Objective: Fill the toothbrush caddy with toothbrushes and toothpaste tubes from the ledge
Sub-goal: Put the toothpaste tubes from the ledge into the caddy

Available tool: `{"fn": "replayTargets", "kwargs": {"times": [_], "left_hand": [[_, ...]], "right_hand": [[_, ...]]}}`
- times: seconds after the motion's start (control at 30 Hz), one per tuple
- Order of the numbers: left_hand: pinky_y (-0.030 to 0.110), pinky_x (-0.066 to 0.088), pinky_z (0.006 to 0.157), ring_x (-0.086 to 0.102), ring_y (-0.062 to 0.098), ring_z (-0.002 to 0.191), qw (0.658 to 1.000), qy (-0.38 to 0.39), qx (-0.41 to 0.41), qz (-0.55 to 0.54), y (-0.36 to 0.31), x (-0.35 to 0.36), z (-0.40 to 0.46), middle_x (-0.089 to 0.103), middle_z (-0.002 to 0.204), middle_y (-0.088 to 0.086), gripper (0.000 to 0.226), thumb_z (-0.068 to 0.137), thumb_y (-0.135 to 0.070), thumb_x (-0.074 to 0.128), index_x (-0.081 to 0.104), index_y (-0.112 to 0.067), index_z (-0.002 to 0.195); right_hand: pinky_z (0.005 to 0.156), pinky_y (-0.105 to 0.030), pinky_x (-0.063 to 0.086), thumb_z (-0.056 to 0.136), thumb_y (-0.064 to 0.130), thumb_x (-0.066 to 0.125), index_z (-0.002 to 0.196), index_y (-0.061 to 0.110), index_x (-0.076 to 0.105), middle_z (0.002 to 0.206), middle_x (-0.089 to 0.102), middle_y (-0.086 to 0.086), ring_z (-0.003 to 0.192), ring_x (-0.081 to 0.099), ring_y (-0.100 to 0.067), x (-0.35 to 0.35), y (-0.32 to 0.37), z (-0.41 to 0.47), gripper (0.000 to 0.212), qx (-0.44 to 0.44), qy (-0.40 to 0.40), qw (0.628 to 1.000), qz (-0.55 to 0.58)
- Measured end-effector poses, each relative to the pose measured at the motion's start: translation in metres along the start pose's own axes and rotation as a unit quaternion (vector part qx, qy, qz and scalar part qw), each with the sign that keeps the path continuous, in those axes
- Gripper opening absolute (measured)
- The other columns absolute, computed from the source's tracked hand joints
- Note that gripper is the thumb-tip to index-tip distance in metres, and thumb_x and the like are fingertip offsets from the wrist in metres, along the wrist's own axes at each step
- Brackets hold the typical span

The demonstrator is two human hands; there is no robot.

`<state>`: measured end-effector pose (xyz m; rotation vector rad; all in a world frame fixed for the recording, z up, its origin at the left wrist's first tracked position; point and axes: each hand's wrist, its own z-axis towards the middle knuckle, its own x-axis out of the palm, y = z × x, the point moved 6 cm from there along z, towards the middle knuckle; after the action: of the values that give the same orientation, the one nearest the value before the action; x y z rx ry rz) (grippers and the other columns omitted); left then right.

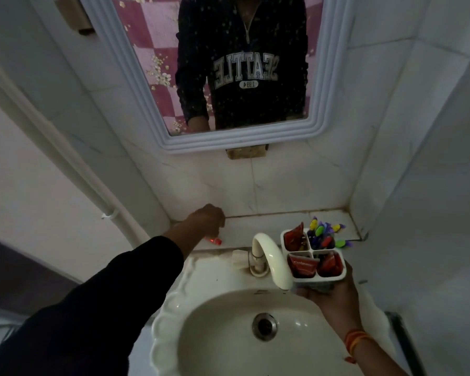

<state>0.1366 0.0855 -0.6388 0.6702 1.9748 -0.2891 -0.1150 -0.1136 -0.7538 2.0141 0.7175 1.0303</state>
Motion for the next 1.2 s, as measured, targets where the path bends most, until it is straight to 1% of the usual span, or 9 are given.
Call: {"fn": "replayTargets", "kwargs": {"times": [0.17,0.27,0.33,0.47,0.57,0.67,0.83,1.0,1.2], "left_hand": [[0.036,0.050,0.097,0.056,0.028,0.123,0.997,-0.033,-0.009,0.069,0.027,0.046,0.003,0.060,0.128,0.006,0.030,0.095,-0.026,0.062,0.065,-0.019,0.124],[0.039,0.048,0.092,0.054,0.028,0.122,0.991,-0.069,0.026,0.109,0.021,0.050,0.009,0.058,0.128,0.006,0.034,0.098,-0.032,0.055,0.058,-0.018,0.130],[0.039,0.048,0.091,0.058,0.031,0.118,0.995,-0.074,0.030,0.065,0.016,0.042,0.010,0.053,0.131,0.008,0.046,0.096,-0.033,0.054,0.051,-0.021,0.140],[0.039,0.061,0.080,0.071,0.028,0.087,0.988,-0.052,0.071,-0.129,-0.013,0.003,-0.003,0.060,0.117,0.008,0.047,0.091,-0.034,0.068,0.058,-0.023,0.136],[0.032,0.063,0.077,0.072,0.013,0.075,0.976,-0.080,0.129,-0.158,-0.051,-0.043,-0.024,0.074,0.109,0.001,0.047,0.080,-0.034,0.084,0.071,-0.018,0.121],[0.027,0.058,0.084,0.070,0.009,0.089,0.964,-0.127,0.191,-0.130,-0.095,-0.085,-0.046,0.076,0.105,-0.005,0.036,0.079,-0.031,0.085,0.077,-0.018,0.111],[0.023,0.058,0.079,0.072,0.009,0.088,0.969,-0.075,0.231,-0.037,-0.152,-0.088,-0.053,0.078,0.102,-0.005,0.032,0.078,-0.024,0.085,0.078,-0.020,0.109],[0.029,0.064,0.074,0.078,0.012,0.072,0.958,-0.060,0.200,-0.195,-0.158,-0.085,-0.045,0.078,0.097,-0.001,0.036,0.089,-0.047,0.071,0.078,-0.017,0.107],[0.031,0.060,0.078,0.074,0.024,0.089,0.968,0.064,0.085,-0.229,-0.133,-0.045,-0.021,0.077,0.110,0.013,0.064,0.098,-0.060,0.048,0.071,-0.003,0.117]], "right_hand": [[0.084,-0.058,0.065,0.045,0.024,0.109,0.137,0.020,0.061,0.129,0.072,-0.008,0.120,0.070,-0.031,-0.007,-0.003,0.003,0.104,-0.024,0.010,1.000,-0.003],[0.069,-0.048,0.067,0.080,0.004,0.090,0.124,0.022,0.067,0.114,0.077,-0.010,0.107,0.074,-0.039,-0.004,0.009,-0.011,0.053,-0.087,-0.055,0.995,0.008],[0.059,-0.032,0.066,0.096,-0.009,0.067,0.107,0.028,0.073,0.097,0.079,-0.006,0.093,0.078,-0.033,-0.002,0.009,-0.008,0.039,-0.069,-0.043,0.997,0.013],[0.056,-0.047,0.065,0.110,-0.002,0.041,0.101,0.028,0.080,0.102,0.082,-0.009,0.085,0.080,-0.033,0.000,0.006,-0.008,0.050,-0.026,-0.054,0.994,0.096],[0.062,-0.055,0.064,0.110,0.017,0.045,0.108,0.021,0.077,0.113,0.078,-0.018,0.096,0.075,-0.043,0.000,0.006,-0.009,0.033,-0.009,-0.076,0.988,0.133],[0.065,-0.057,0.064,0.106,0.035,0.049,0.116,0.019,0.074,0.121,0.073,-0.022,0.109,0.066,-0.048,0.007,0.009,-0.015,0.031,0.010,-0.092,0.985,0.145],[0.061,-0.055,0.064,0.108,0.034,0.046,0.111,0.021,0.075,0.116,0.075,-0.020,0.103,0.069,-0.045,0.012,0.014,-0.018,0.032,0.009,-0.083,0.985,0.150],[0.055,-0.051,0.064,0.109,0.005,0.045,0.085,0.035,0.083,0.093,0.083,-0.003,0.082,0.080,-0.033,0.010,0.019,-0.020,0.054,-0.006,-0.065,0.991,0.121],[0.076,-0.071,0.060,0.102,0.006,0.061,0.107,0.029,0.079,0.114,0.077,-0.016,0.108,0.070,-0.044,0.002,0.015,-0.021,0.029,-0.019,-0.072,0.993,0.087]]}}
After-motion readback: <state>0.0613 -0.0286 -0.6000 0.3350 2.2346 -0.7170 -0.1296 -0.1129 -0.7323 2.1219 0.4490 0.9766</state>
